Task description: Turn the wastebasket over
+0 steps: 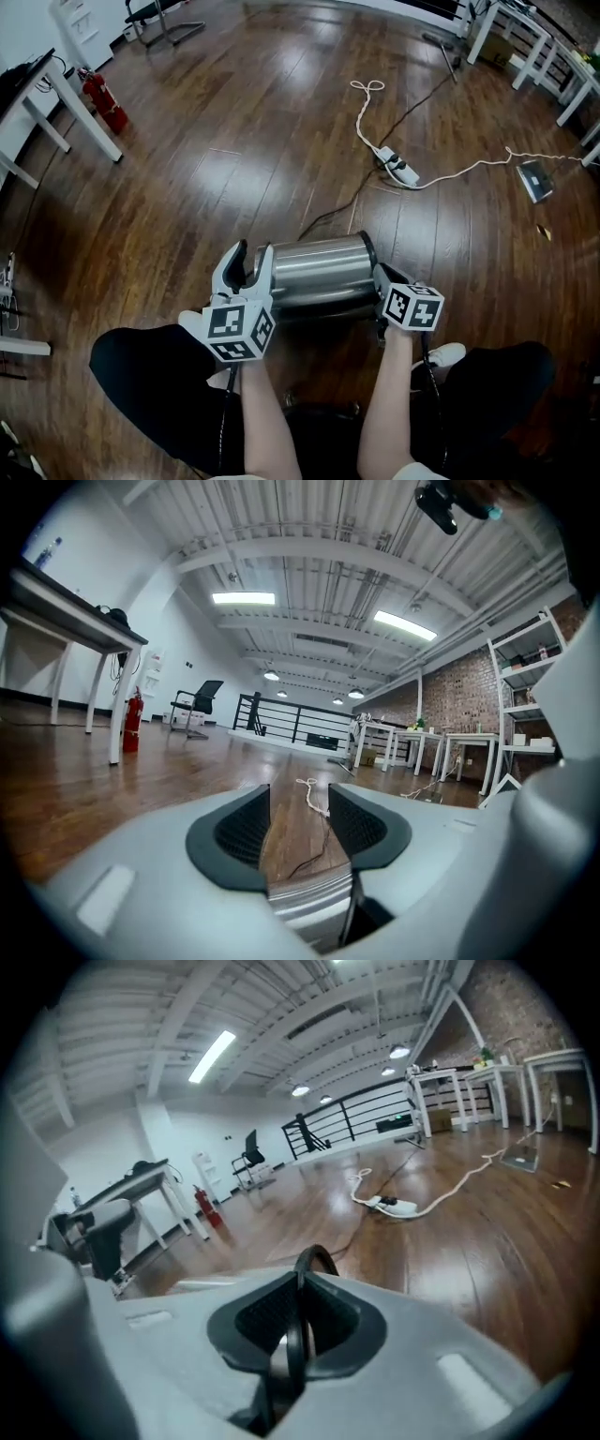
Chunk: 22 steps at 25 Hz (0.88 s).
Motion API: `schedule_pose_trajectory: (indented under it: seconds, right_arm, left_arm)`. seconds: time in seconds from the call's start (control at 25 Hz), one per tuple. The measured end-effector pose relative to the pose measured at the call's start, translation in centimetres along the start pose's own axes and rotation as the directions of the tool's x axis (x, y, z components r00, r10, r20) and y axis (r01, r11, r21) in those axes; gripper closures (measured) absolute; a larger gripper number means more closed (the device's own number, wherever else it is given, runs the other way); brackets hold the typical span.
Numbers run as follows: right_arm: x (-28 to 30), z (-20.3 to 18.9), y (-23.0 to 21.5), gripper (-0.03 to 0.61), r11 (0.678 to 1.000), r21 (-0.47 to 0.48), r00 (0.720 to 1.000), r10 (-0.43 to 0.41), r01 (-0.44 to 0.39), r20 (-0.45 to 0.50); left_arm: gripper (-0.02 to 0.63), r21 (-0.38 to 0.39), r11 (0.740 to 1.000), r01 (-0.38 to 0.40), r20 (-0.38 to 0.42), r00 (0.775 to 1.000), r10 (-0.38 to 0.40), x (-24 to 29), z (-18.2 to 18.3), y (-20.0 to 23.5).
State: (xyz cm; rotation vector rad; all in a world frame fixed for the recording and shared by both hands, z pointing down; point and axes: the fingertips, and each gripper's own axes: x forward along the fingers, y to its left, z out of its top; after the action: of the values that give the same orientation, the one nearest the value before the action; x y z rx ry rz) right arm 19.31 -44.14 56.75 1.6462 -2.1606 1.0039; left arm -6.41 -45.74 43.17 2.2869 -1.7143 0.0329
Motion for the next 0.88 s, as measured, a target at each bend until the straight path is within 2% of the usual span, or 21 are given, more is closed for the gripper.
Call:
schedule_pose_trajectory:
  seconds: [0.08, 0.12, 0.2, 0.28, 0.32, 0.36, 0.4, 0.52, 0.64, 0.8, 0.88]
  right_arm:
    - [0.0, -0.9, -1.3, 0.563, 0.998, 0.067, 1.000, 0.008, -0.009, 0.013]
    - [0.0, -1.0, -1.4, 0.563, 0.996, 0.082, 1.000, 0.025, -0.026, 0.015]
    - [0.1, -1.0, -1.0, 0.560, 0.999, 0.043, 0.999, 0.033, -0.032, -0.020]
    - [-0.1, -0.4, -0.4, 0.558, 1.000, -0.014, 0.999, 0.025, -0.026, -0.042]
    - [-0.3, 0.1, 0.0, 0.531, 0.999, -0.036, 0.999, 0.029, -0.031, -0.039]
    - [-0.5, 0.8, 0.5, 0.467, 0.997, -0.061, 0.999, 0.035, -0.037, -0.038]
    - [-0.6, 1.3, 0.9, 0.426, 0.995, -0.095, 0.998, 0.038, -0.042, -0.045]
    - [-1.2, 1.5, 0.9, 0.414, 0.981, -0.192, 0.995, 0.007, -0.026, -0.099]
    - [-1.1, 0.0, 0.0, 0.414, 0.983, -0.179, 0.988, 0.002, -0.030, -0.155]
    - [-0.7, -2.0, -0.2, 0.414, 0.991, -0.108, 0.982, 0.055, -0.076, -0.183]
    - [-0.5, -2.2, -0.2, 0.417, 0.991, -0.101, 0.981, 0.067, -0.087, -0.182]
  left_arm:
    - [0.411, 0.002, 0.999, -0.035, -0.124, 0.992, 0.035, 0.3, -2.8, 1.1]
    - [0.411, -0.012, 0.998, -0.065, -0.192, 0.979, 0.061, 0.2, -4.6, 2.1]
    - [0.399, -0.099, 0.984, -0.151, -0.273, 0.955, 0.119, -0.3, -7.3, 4.3]
    - [0.388, -0.243, 0.946, -0.214, -0.282, 0.949, 0.142, -0.6, -8.9, 5.7]
    - [0.373, -0.299, 0.928, -0.221, -0.285, 0.949, 0.134, -0.6, -9.5, 6.0]
    - [0.361, -0.330, 0.918, -0.222, -0.299, 0.947, 0.121, -0.5, -10.2, 6.1]
    - [0.335, -0.341, 0.913, -0.223, -0.323, 0.940, 0.109, -0.5, -10.9, 6.2]
    - [0.286, -0.360, 0.902, -0.238, -0.407, 0.910, 0.077, -0.9, -13.8, 6.2]
    - [0.276, -0.439, 0.866, -0.239, -0.432, 0.902, 0.030, -0.9, -16.3, 5.5]
    - [0.321, -0.502, 0.839, -0.211, -0.399, 0.917, -0.008, -1.0, -17.2, 4.7]
    - [0.383, -0.500, 0.847, -0.178, -0.385, 0.922, -0.033, -0.8, -16.8, 4.1]
